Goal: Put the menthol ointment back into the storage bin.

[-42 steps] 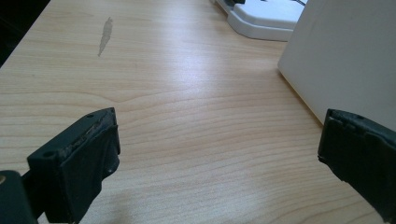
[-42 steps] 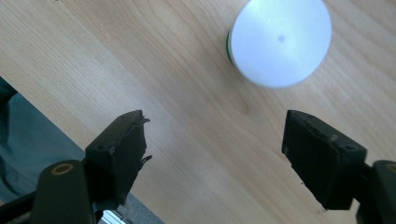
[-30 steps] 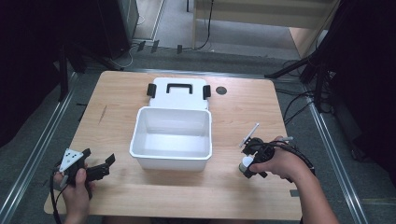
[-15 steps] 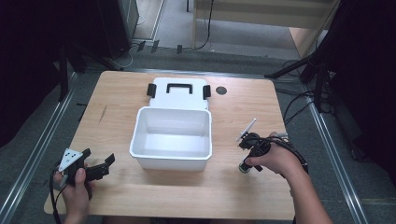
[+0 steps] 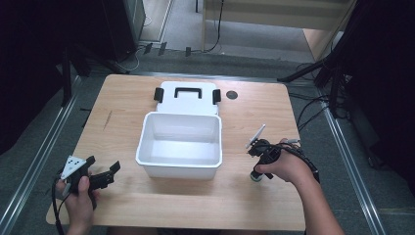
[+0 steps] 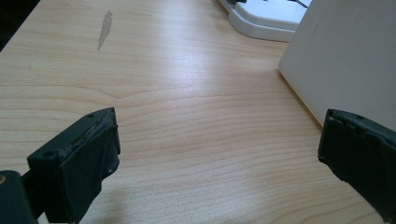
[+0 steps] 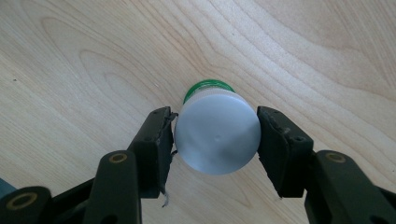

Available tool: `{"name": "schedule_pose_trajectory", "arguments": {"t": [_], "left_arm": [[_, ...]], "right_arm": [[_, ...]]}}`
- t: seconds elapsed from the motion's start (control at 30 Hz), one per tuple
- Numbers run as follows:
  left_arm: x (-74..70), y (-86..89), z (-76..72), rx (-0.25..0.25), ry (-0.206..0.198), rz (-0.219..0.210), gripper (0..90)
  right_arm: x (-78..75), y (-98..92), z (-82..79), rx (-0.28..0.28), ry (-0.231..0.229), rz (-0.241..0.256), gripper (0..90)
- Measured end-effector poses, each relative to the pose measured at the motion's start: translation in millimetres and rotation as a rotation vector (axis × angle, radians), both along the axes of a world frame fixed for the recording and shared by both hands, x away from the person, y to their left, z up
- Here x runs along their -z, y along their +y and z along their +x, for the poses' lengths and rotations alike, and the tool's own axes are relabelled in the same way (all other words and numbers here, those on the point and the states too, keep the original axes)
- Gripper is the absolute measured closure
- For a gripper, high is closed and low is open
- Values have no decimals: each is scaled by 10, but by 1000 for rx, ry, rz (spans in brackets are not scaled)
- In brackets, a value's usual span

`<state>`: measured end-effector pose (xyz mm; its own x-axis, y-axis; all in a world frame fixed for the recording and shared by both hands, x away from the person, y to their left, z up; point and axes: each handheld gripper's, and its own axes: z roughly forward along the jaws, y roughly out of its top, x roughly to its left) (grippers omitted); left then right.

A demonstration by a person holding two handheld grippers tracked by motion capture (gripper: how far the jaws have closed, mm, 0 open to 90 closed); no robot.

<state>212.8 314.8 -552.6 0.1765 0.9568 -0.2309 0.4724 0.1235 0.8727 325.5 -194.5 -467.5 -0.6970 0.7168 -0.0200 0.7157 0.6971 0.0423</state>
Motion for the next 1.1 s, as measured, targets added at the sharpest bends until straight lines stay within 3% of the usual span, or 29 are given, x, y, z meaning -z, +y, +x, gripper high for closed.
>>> {"name": "schedule_pose_trajectory", "arguments": {"t": [0.37, 0.6, 0.87, 1.1], "left_arm": [[0, 2, 0, -1, -1, 0, 0], [-2, -2, -2, 0, -1, 2, 0], [-1, -1, -3, 0, -2, 0, 0], [1, 6, 1, 2, -7, -10, 0]], "right_arm": [[-6, -9, 9, 14, 14, 9, 518], [-166, 54, -10, -15, 26, 36, 518], [-443, 175, 17, -44, 43, 29, 518], [-788, 345, 71, -69, 16, 21, 518]]}}
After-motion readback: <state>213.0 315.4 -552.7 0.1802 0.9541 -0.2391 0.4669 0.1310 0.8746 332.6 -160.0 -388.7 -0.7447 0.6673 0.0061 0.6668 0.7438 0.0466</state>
